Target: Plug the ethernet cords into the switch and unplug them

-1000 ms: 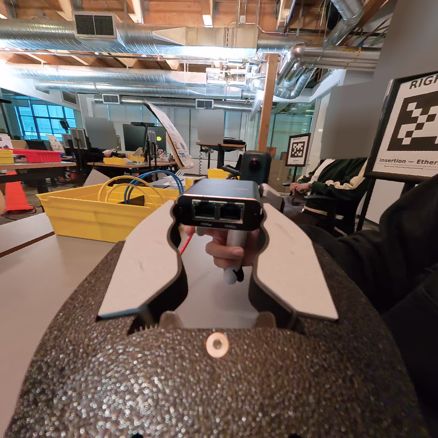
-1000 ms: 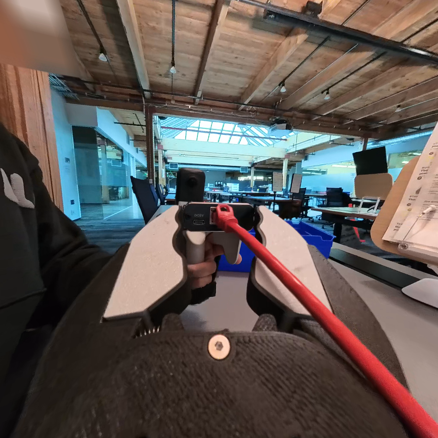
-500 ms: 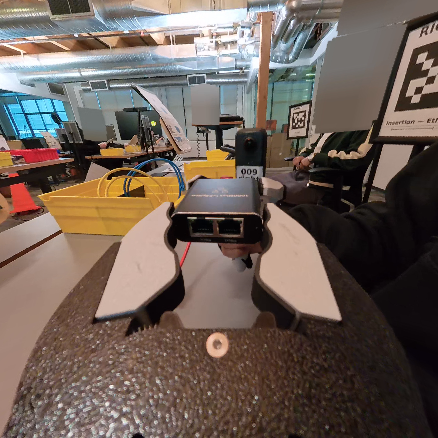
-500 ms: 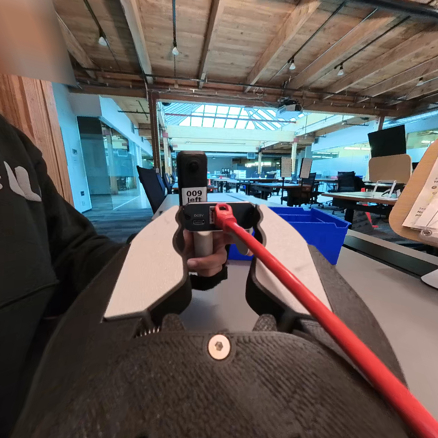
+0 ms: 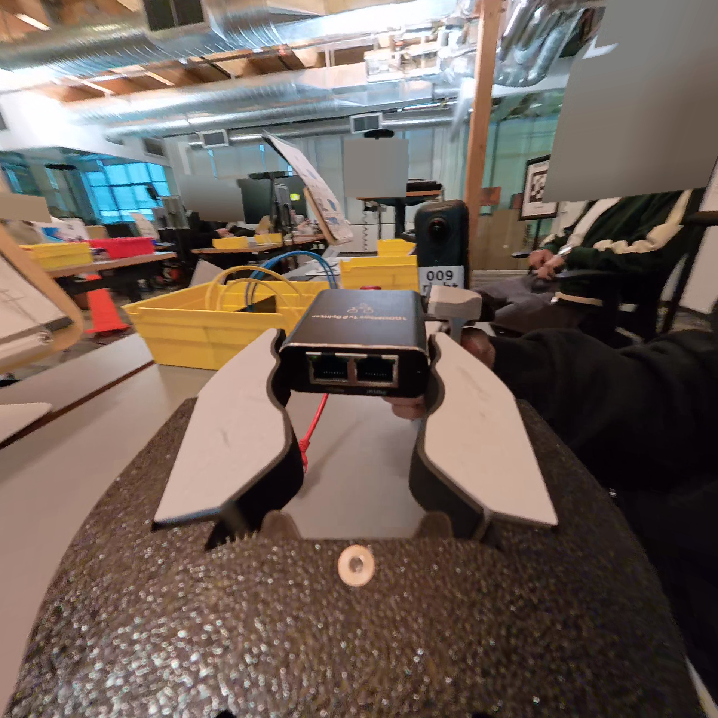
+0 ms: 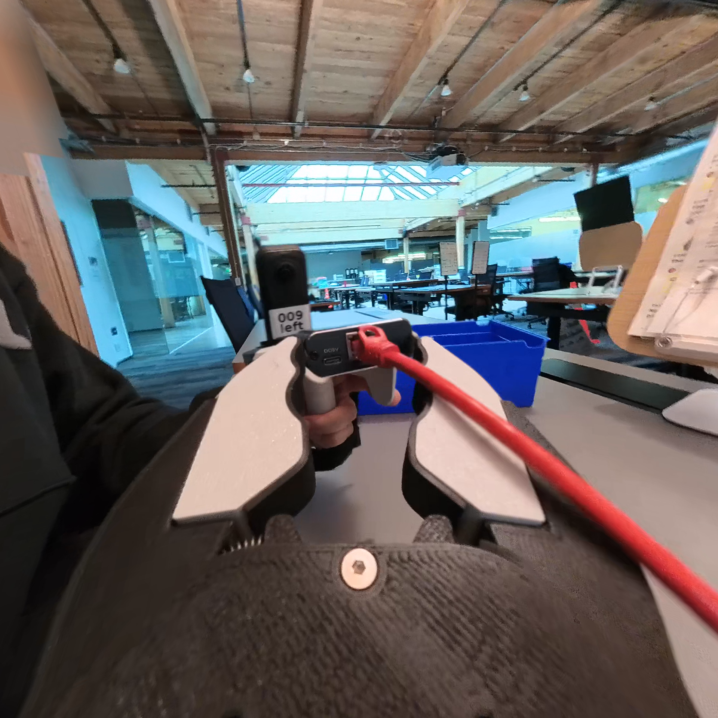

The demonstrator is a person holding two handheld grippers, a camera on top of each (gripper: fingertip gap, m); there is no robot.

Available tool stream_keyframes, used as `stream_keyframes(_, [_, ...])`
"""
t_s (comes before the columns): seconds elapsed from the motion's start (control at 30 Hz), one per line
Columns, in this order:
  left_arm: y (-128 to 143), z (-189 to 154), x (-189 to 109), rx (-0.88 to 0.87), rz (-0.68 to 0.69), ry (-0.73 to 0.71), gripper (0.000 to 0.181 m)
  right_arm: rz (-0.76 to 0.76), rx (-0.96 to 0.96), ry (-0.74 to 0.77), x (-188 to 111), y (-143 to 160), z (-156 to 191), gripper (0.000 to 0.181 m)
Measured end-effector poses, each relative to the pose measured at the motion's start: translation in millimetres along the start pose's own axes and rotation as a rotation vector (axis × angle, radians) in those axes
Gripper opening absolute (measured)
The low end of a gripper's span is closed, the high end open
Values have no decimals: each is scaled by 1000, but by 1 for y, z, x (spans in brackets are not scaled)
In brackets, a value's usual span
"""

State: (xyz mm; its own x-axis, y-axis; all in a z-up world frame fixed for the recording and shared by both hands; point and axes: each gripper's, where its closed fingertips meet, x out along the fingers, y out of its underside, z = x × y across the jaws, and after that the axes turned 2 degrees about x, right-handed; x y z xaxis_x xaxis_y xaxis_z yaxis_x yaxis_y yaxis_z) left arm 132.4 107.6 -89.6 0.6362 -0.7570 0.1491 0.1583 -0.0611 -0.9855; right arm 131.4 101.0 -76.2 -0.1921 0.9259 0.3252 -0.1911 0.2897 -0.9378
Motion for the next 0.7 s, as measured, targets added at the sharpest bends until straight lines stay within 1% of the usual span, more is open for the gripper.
stream_keyframes(0.07, [-4, 11, -7, 41, -8, -67, 68, -14, 67, 67, -1, 3, -12, 63])
stream_keyframes(0.1, [-6, 16, -10, 62, -11, -96, 68, -15, 113, 106, -1, 6, -18, 66])
stream_keyframes(0.17, [-8, 22, -17, 104, -6, -133, 68, -4, 224, 129, 1, 14, -20, 70])
stream_keyframes(0.23, [-7, 23, -19, 153, 19, -139, 67, -15, 337, 150, 5, 20, -21, 67])
stream_keyframes(0.3, [-7, 20, -18, 149, 18, -123, 67, -64, 387, 102, 13, 18, -14, 61])
stream_keyframes(0.37, [-7, 16, -15, 120, -11, -96, 67, -51, 338, 56, 21, 21, -6, 66])
stream_keyframes(0.43, [-5, 10, -13, 77, -5, -39, 67, -32, 275, 33, 22, 21, -4, 68])
stream_keyframes(0.5, [-4, -1, -11, 41, 1, 51, 67, -29, 175, 28, 19, 17, -4, 72])
stream_keyframes(0.53, [-2, -5, -10, 25, 6, 78, 67, -23, 127, -8, 17, 15, 1, 68])
stream_keyframes(0.57, [-1, -8, -9, 17, 9, 101, 67, -10, 87, -61, 14, 14, 9, 59])
stream_keyframes(0.63, [1, -12, -8, 31, 10, 120, 67, 48, 21, -76, 11, 17, 11, 58])
stream_keyframes(0.7, [9, -14, -8, 60, 61, 135, 67, 102, -47, -69, 7, 19, 12, 58])
